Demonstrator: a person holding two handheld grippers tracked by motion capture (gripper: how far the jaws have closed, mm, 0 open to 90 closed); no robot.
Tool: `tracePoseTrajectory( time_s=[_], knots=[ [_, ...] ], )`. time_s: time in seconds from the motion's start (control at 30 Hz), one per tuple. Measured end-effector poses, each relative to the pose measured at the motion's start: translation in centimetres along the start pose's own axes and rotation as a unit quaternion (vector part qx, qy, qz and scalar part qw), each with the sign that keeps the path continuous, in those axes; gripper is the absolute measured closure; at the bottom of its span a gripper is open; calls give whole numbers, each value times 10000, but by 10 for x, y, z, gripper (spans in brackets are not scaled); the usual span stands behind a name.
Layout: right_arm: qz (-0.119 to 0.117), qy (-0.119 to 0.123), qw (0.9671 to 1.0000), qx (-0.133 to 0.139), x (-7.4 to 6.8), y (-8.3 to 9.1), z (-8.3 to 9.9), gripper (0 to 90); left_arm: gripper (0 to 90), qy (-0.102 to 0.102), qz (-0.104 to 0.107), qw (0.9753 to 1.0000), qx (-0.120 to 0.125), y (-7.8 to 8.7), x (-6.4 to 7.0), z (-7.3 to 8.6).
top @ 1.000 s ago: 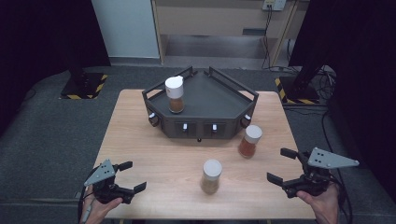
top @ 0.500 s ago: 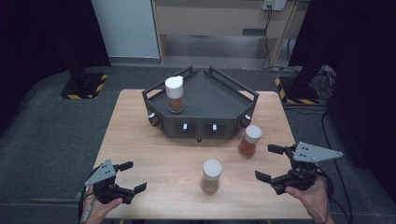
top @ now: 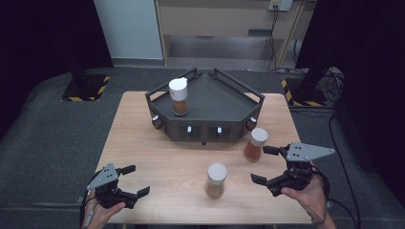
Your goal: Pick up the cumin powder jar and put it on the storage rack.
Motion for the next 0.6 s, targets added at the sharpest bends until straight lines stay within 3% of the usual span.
tracePoseTrajectory(
  time_s=[0.6],
  knots=[
    [-277,77,9990,-327,1,-39,-3,28,0,50,-33,10000,32,1,-1,1]
  ],
)
Point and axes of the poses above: each handheld gripper's, and its own axes: y roughly backward along the jaws, z roughly out of its underside, x roughly to its right, the point moved 4 cm from there along -y, roughly forward along the jaws, and after that the axes turned 9 degrees about x, right-handed, at the moved point
